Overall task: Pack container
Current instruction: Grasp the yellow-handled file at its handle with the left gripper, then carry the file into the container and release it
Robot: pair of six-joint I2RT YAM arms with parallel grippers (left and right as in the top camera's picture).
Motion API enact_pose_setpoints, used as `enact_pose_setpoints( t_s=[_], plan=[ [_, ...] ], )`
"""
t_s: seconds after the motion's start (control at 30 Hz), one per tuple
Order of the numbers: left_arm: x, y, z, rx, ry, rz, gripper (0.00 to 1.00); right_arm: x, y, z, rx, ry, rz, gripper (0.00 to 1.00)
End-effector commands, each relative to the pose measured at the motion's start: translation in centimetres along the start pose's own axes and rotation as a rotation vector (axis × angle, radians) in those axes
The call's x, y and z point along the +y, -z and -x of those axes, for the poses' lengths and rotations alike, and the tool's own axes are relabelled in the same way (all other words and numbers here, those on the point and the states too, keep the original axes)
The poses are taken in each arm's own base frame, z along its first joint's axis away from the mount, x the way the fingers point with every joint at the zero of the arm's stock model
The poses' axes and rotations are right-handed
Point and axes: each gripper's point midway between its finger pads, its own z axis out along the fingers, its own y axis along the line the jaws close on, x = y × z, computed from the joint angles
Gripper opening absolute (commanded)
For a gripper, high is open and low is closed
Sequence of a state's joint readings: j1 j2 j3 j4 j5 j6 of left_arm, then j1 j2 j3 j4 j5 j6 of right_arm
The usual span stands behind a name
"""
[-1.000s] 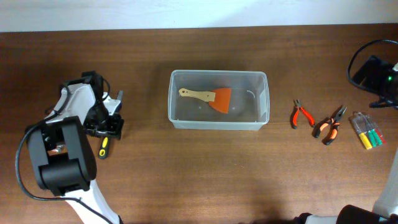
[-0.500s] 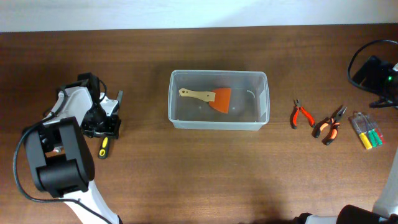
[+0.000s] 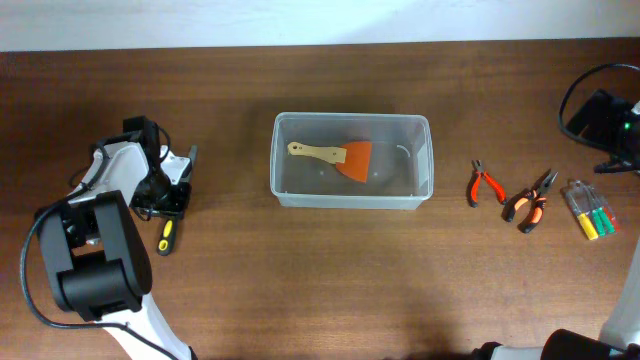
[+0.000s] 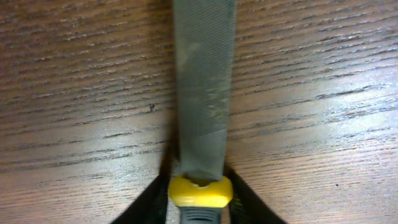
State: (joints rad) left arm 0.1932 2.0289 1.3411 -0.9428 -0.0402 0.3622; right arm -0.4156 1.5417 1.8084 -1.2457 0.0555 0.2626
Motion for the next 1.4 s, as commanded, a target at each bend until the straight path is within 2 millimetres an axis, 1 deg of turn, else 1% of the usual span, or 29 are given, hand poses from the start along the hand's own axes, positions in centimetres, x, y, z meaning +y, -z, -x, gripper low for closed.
enact_pose_setpoints(
  t_s=[0.0,0.17,0.27,0.37,0.47,0.53,0.6,0.67,0.77,0.83,0.87,0.93,1.0,1.1,1.17,1.2,1.23,1.27,1.37],
  plan=[
    [-0.6,-1.6,-1.0,0.037,-0.007,-0.035,0.24,-0.2,-0.2,0.0,0.004,-0.012,-0.006,0.99],
    [-0.6,-1.6,-0.9,0.036,-0.008,-0.035,0.15,-0.2,-0.2,0.0,0.004,-0.012,-0.005,0.99],
    [-0.6,-1.6,-0.7,0.027,-0.007,-0.031,0.02,-0.2,-0.2,0.0,0.004,-0.012,-0.005,0.99],
    [-0.5,-1.4,-0.4,0.019,-0.008,-0.028,0.02,-0.2,-0.2,0.0,0.004,-0.012,-0.005,0.99],
    [-0.5,-0.3,0.1,0.012,-0.014,-0.025,0.02,-0.2,-0.2,0.0,0.004,-0.012,-0.005,0.99],
    [-0.5,1.0,0.7,0.001,-0.022,-0.02,0.02,-0.2,-0.2,0.0,0.004,-0.012,-0.006,0.99],
    [-0.5,2.7,1.7,-0.025,-0.033,-0.01,0.02,-0.2,-0.2,0.0,0.004,-0.012,-0.005,0.99],
    [-0.5,4.9,3.0,-0.067,-0.047,0.007,0.02,-0.2,-0.2,0.0,0.004,-0.012,-0.005,0.99],
    [-1.0,9.2,5.4,-0.159,-0.089,0.04,0.02,-0.2,-0.2,0.0,0.004,-0.012,-0.005,0.99],
    [-1.8,12.5,6.9,-0.224,-0.134,0.063,0.02,-0.2,-0.2,0.0,0.004,-0.012,-0.006,0.98],
    [-2.5,14.3,7.7,-0.261,-0.169,0.07,0.02,-0.2,-0.2,0.0,0.004,-0.012,-0.005,0.99],
    [-5.0,17.9,9.2,-0.342,-0.269,0.055,0.02,-0.2,-0.2,0.0,0.004,-0.012,-0.005,0.99],
    [-8.5,21.3,10.5,-0.43,-0.402,0.036,0.02,-0.2,-0.2,0.0,0.004,-0.012,-0.005,0.99],
    [-13.5,24.9,11.8,-0.534,-0.601,0.06,0.02,-0.2,-0.2,0.0,0.004,-0.012,-0.006,0.99],
    [-17.0,25.9,12.1,-0.57,-0.757,0.08,0.02,-0.2,-0.2,0.0,0.004,-0.012,-0.005,0.99],
    [-18.8,26.1,11.9,-0.579,-0.841,0.088,0.02,-0.2,-0.2,0.0,0.004,-0.012,-0.005,0.99],
    [-20.2,26.1,11.8,-0.583,-0.911,0.094,0.02,-0.2,-0.2,0.0,0.004,-0.012,-0.006,0.99],
    [-22.3,26.0,11.6,-0.589,-0.998,0.098,0.02,-0.2,-0.2,0.0,0.004,-0.012,-0.005,0.99],
    [-26.2,25.6,11.2,-0.601,-1.16,0.108,0.02,-0.2,-0.2,0.0,0.004,-0.012,-0.005,0.99]
  ],
)
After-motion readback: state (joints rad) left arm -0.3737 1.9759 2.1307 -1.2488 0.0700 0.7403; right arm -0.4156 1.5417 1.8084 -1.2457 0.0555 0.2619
